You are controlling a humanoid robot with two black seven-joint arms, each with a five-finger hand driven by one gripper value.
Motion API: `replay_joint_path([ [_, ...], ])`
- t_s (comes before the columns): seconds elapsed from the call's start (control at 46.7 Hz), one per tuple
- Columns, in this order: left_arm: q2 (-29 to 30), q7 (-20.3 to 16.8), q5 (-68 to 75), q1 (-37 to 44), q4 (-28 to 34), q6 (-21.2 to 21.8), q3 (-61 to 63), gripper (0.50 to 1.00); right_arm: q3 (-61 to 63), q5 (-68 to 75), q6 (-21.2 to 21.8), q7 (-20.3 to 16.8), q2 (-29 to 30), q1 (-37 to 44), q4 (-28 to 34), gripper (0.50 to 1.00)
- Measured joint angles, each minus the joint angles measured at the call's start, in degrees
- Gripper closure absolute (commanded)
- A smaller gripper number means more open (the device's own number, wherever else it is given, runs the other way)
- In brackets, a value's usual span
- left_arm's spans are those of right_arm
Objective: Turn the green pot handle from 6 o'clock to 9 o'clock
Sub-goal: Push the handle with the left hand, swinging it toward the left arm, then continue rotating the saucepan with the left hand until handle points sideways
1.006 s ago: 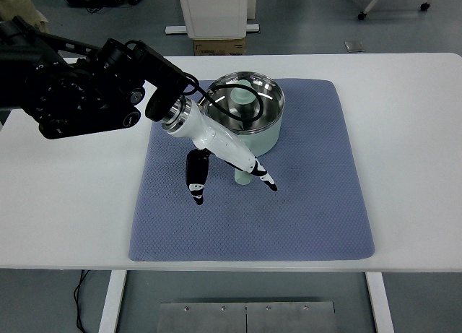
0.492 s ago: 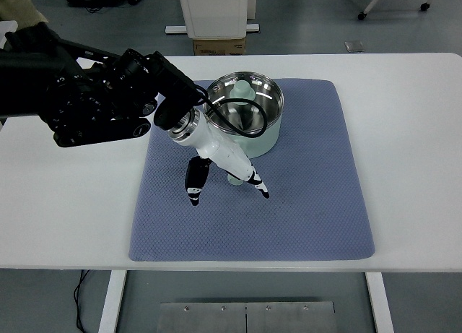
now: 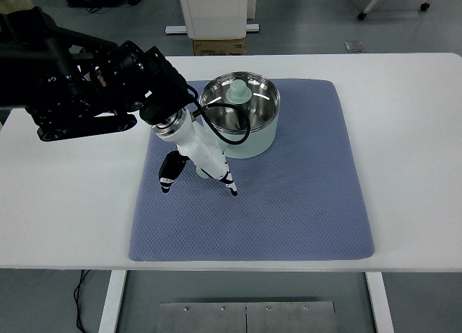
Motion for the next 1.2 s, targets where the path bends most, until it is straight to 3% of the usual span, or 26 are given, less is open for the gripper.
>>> replay_joint_path([
  [0.621, 0.2, 2.2, 7.7, -3.2, 0.1, -1.6, 5.2, 0.500, 0.0, 0.0, 0.0, 0.0, 0.0, 0.0, 0.0, 0.500],
  [1.198, 0.0, 7.4, 12.6, -3.4, 0.8, -1.6, 9.5, 0.500, 0.0, 0.0, 0.0, 0.0, 0.0, 0.0, 0.0, 0.500],
])
